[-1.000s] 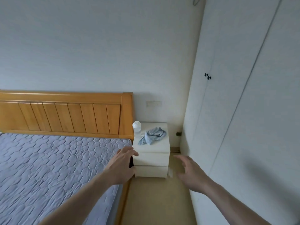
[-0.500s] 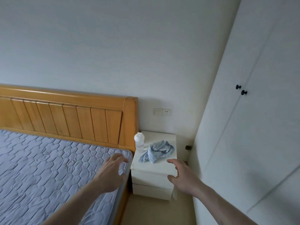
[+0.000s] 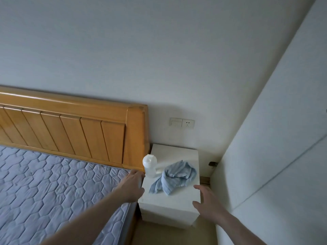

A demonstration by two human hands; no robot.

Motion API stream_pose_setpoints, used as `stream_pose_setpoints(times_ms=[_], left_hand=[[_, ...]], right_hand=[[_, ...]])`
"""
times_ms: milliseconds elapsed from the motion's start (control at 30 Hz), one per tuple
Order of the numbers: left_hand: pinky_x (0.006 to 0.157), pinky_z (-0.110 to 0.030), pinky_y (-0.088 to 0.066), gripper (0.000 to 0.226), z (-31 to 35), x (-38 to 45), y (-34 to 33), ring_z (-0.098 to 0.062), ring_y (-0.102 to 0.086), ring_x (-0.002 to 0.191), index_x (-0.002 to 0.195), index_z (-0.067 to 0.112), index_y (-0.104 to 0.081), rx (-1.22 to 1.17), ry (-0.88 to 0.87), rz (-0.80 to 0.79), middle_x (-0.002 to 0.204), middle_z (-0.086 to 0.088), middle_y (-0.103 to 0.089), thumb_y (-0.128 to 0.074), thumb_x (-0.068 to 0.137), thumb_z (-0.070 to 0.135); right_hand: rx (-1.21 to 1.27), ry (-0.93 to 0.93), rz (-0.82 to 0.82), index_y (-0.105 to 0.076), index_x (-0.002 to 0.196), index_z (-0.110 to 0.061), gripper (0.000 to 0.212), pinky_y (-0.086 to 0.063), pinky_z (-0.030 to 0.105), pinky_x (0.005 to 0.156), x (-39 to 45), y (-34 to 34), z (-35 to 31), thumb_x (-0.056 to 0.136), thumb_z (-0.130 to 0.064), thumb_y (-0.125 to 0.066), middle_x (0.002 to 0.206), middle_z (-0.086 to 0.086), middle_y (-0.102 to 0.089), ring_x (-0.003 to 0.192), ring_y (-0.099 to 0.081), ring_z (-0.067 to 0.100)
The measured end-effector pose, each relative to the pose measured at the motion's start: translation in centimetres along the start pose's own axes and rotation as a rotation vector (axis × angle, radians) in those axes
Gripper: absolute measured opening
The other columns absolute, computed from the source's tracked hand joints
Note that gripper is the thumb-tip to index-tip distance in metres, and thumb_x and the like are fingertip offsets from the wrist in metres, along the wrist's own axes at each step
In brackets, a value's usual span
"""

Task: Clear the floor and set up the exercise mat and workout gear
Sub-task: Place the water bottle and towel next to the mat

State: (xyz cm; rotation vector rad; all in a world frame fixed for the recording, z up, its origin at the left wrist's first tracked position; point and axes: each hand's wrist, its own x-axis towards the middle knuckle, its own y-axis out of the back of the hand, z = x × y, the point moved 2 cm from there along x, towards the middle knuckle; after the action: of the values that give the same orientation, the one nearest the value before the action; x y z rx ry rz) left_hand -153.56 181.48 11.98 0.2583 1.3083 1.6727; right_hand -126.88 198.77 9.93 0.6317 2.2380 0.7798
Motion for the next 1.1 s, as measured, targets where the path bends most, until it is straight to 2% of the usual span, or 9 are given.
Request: stream_pose_setpoints(times_ms=[167, 367, 533, 633, 733, 833, 933, 1033, 1100], left_hand=[[0.115, -0.036, -0.039, 0.066, 0.2, 8.1, -2.2, -0.025, -0.032, 0.145, 0.151, 0.028, -0.035, -0.03, 0.117, -0.053, 0.16, 0.004, -0.021, -0.062, 0.091, 0.029], [0.106, -0.036, -0.049, 0.077, -0.6, 16.7, -3.3, -0.027, -0.033, 0.143, 0.154, 0.028, -0.025, -0.06, 0.253, -0.046, 0.159, 0.002, -0.016, -0.063, 0.086, 0.025], [0.106, -0.038, -0.049, 0.088, -1.4, 23.0, -5.0, -0.031, -0.03, 0.142, 0.155, 0.03, -0.017, -0.049, 0.302, -0.031, 0.16, 0.0, -0.008, -0.069, 0.084, 0.024], [0.112, -0.04, -0.044, 0.099, -2.0, 25.2, -6.1, -0.033, -0.024, 0.146, 0.157, 0.033, -0.008, -0.015, 0.302, -0.029, 0.163, 0.001, 0.003, -0.073, 0.083, 0.026], [0.116, -0.046, -0.039, 0.11, -3.4, 27.9, -7.9, -0.032, -0.011, 0.152, 0.157, 0.038, 0.006, -0.003, 0.293, -0.021, 0.166, 0.006, 0.013, -0.074, 0.083, 0.026], [0.12, -0.045, -0.033, 0.11, -4.5, 29.8, -9.7, -0.03, -0.008, 0.154, 0.158, 0.037, 0.007, -0.002, 0.263, -0.011, 0.167, 0.008, 0.008, -0.074, 0.086, 0.029], [0.116, -0.041, -0.038, 0.098, -5.3, 30.8, -10.8, -0.027, -0.027, 0.145, 0.157, 0.035, -0.011, -0.018, 0.233, 0.088, 0.163, 0.008, -0.011, -0.077, 0.084, 0.033], [0.105, -0.041, -0.047, 0.096, -5.7, 31.4, -11.2, -0.026, -0.043, 0.131, 0.151, 0.034, -0.023, -0.027, 0.238, 0.168, 0.154, 0.009, -0.026, -0.083, 0.076, 0.034], [0.103, -0.039, -0.046, 0.095, -5.8, 31.4, -11.2, -0.024, -0.047, 0.127, 0.149, 0.036, -0.025, -0.021, 0.248, 0.194, 0.151, 0.011, -0.03, -0.082, 0.073, 0.035]], right_hand=[[-0.082, -0.033, -0.092, -0.03, 0.157, -0.025, 0.066, -0.036, 0.028, 0.112, 10.6, 0.7, 0.9, 0.098, -0.033, -0.059, 0.164, -0.004, -0.022, 0.144, -0.038, 0.017], [-0.118, -0.045, -0.222, -0.031, 0.154, -0.028, 0.076, -0.046, 0.033, 0.103, 23.0, 0.2, 2.2, 0.088, -0.042, -0.067, 0.16, -0.001, -0.03, 0.136, -0.047, 0.024], [-0.221, -0.075, -0.288, -0.014, 0.161, -0.027, 0.102, -0.037, 0.044, 0.116, 32.5, -2.3, 4.0, 0.08, -0.056, -0.069, 0.166, 0.005, -0.017, 0.15, -0.026, 0.031], [-0.299, -0.068, -0.329, -0.005, 0.162, -0.028, 0.105, -0.028, 0.047, 0.122, 35.8, -3.8, 3.4, 0.082, -0.054, -0.068, 0.17, 0.005, -0.004, 0.154, -0.015, 0.034], [-0.359, -0.046, -0.362, 0.001, 0.162, -0.032, 0.11, -0.03, 0.046, 0.121, 39.4, -6.4, 3.7, 0.082, -0.052, -0.071, 0.171, 0.004, 0.006, 0.156, -0.011, 0.033], [-0.421, -0.018, -0.405, 0.006, 0.161, -0.034, 0.113, -0.038, 0.044, 0.116, 42.0, -9.0, 4.9, 0.081, -0.051, -0.072, 0.17, 0.003, 0.009, 0.155, -0.017, 0.031], [-0.43, -0.024, -0.447, 0.007, 0.162, -0.03, 0.117, -0.038, 0.042, 0.116, 43.5, -11.1, 6.4, 0.08, -0.049, -0.075, 0.169, 0.008, 0.009, 0.153, -0.023, 0.031], [-0.542, -0.011, -0.446, -0.011, 0.161, -0.026, 0.099, -0.034, 0.044, 0.118, 43.7, -12.5, 8.0, 0.084, -0.044, -0.071, 0.165, 0.009, -0.008, 0.149, -0.027, 0.035], [-0.568, -0.008, -0.421, -0.036, 0.15, -0.027, 0.064, -0.042, 0.042, 0.11, 43.7, -12.5, 8.7, 0.093, -0.036, -0.062, 0.16, 0.007, -0.027, 0.14, -0.043, 0.032]])
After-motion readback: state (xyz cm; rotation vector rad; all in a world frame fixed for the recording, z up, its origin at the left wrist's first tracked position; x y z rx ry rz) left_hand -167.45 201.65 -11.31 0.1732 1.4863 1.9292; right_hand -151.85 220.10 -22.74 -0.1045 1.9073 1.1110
